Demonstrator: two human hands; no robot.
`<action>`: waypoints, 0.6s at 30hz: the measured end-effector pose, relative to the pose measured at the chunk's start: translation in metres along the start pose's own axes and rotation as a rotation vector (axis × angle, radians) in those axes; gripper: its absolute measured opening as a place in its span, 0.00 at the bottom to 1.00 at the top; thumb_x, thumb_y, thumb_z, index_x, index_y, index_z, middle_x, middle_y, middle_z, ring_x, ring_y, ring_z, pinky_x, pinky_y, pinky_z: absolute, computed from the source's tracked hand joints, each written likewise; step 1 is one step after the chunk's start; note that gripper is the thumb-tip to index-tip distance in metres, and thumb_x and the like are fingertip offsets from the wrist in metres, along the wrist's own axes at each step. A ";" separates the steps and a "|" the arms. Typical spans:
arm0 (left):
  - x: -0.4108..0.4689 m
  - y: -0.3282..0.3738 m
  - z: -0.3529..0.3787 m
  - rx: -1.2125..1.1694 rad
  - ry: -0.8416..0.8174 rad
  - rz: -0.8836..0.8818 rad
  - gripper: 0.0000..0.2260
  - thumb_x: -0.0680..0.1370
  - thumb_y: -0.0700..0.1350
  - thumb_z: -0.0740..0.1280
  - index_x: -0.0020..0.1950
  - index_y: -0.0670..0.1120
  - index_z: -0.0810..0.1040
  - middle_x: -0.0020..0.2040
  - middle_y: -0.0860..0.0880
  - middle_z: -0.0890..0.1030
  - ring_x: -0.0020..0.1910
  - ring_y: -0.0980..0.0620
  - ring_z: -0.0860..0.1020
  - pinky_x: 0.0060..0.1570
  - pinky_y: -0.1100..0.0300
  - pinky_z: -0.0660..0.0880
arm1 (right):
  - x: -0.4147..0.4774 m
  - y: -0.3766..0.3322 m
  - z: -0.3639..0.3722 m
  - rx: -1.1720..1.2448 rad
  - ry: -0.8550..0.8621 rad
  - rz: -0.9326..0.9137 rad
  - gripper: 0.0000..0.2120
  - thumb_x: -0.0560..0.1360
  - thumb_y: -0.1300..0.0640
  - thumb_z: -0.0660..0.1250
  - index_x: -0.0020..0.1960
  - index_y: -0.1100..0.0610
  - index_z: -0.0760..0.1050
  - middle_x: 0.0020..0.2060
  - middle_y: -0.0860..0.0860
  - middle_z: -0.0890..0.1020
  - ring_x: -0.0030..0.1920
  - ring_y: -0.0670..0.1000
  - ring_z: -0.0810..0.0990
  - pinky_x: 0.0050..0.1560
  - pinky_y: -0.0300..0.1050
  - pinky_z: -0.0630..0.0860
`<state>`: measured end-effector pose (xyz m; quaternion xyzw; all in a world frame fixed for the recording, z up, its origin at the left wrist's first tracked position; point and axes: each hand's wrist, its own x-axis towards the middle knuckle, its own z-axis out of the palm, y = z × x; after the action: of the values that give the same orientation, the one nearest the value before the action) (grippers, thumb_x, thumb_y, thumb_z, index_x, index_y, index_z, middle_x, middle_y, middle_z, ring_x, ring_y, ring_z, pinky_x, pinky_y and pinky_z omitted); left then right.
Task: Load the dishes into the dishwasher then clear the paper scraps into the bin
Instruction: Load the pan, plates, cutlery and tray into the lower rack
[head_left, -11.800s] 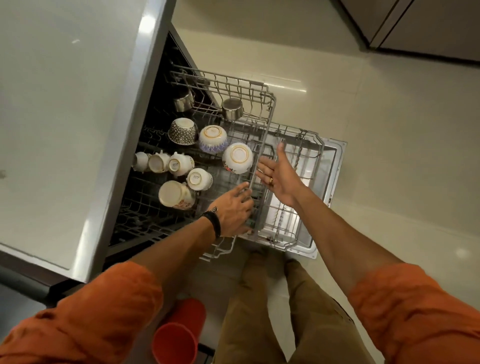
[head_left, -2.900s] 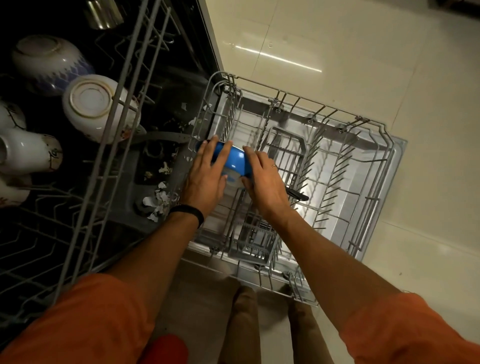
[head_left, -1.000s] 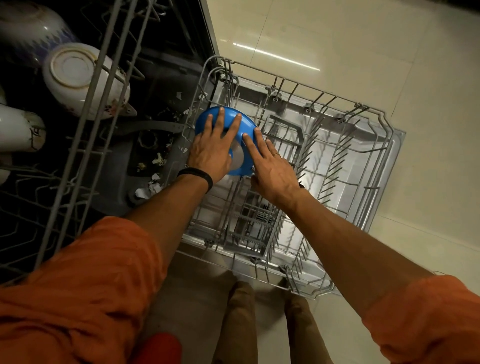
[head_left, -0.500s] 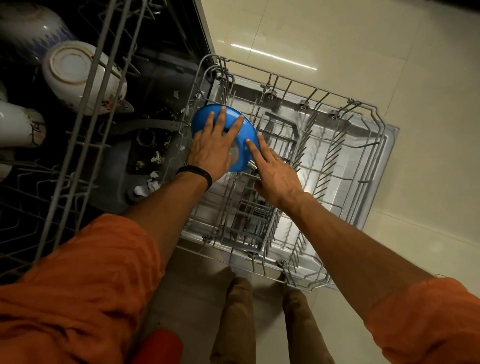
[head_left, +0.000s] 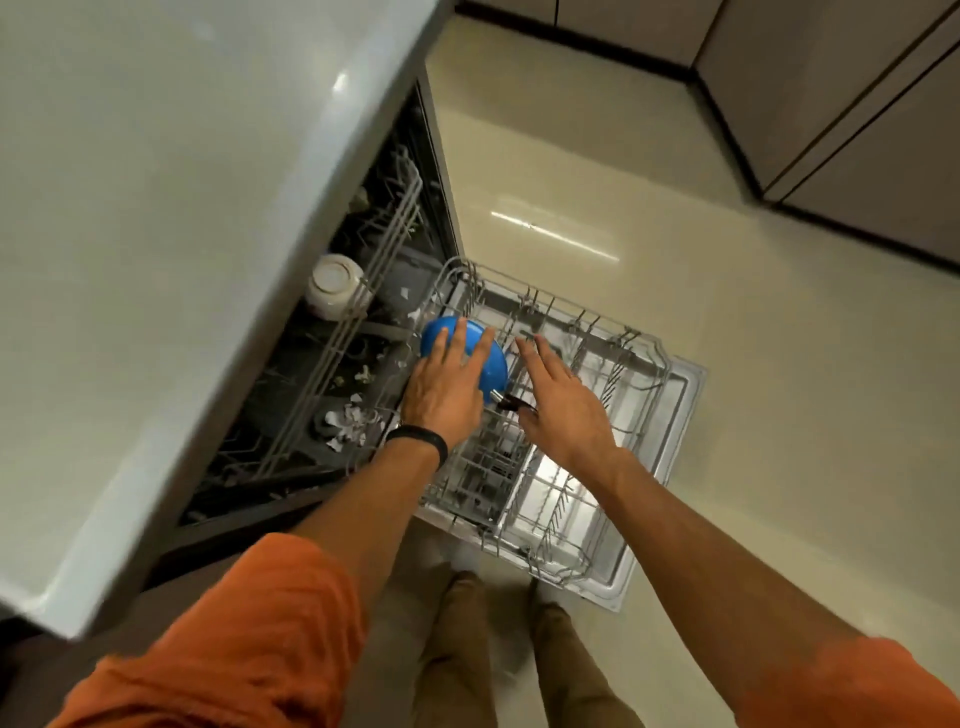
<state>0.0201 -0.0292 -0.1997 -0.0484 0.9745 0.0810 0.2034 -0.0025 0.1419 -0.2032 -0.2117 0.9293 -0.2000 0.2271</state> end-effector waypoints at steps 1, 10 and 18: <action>-0.016 0.005 -0.017 -0.024 -0.007 -0.007 0.38 0.81 0.45 0.66 0.83 0.54 0.46 0.84 0.44 0.45 0.82 0.42 0.47 0.77 0.44 0.61 | -0.014 -0.010 -0.018 0.023 0.005 -0.004 0.45 0.78 0.57 0.69 0.83 0.48 0.42 0.83 0.50 0.45 0.74 0.58 0.70 0.59 0.56 0.81; -0.163 0.032 -0.142 -0.058 0.243 -0.058 0.32 0.83 0.48 0.60 0.84 0.53 0.47 0.84 0.48 0.49 0.82 0.46 0.51 0.75 0.44 0.63 | -0.112 -0.094 -0.134 0.143 0.126 -0.140 0.42 0.79 0.54 0.68 0.83 0.45 0.46 0.83 0.46 0.50 0.79 0.51 0.62 0.70 0.52 0.71; -0.265 -0.015 -0.187 -0.085 0.563 -0.242 0.28 0.85 0.55 0.57 0.83 0.53 0.53 0.83 0.47 0.55 0.81 0.44 0.56 0.73 0.44 0.65 | -0.145 -0.198 -0.178 0.101 0.154 -0.448 0.39 0.79 0.54 0.68 0.83 0.46 0.50 0.81 0.49 0.59 0.72 0.56 0.72 0.63 0.53 0.78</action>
<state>0.1914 -0.0609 0.0750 -0.1929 0.9755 0.0805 -0.0687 0.0839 0.0968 0.0834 -0.3851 0.8626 -0.3070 0.1157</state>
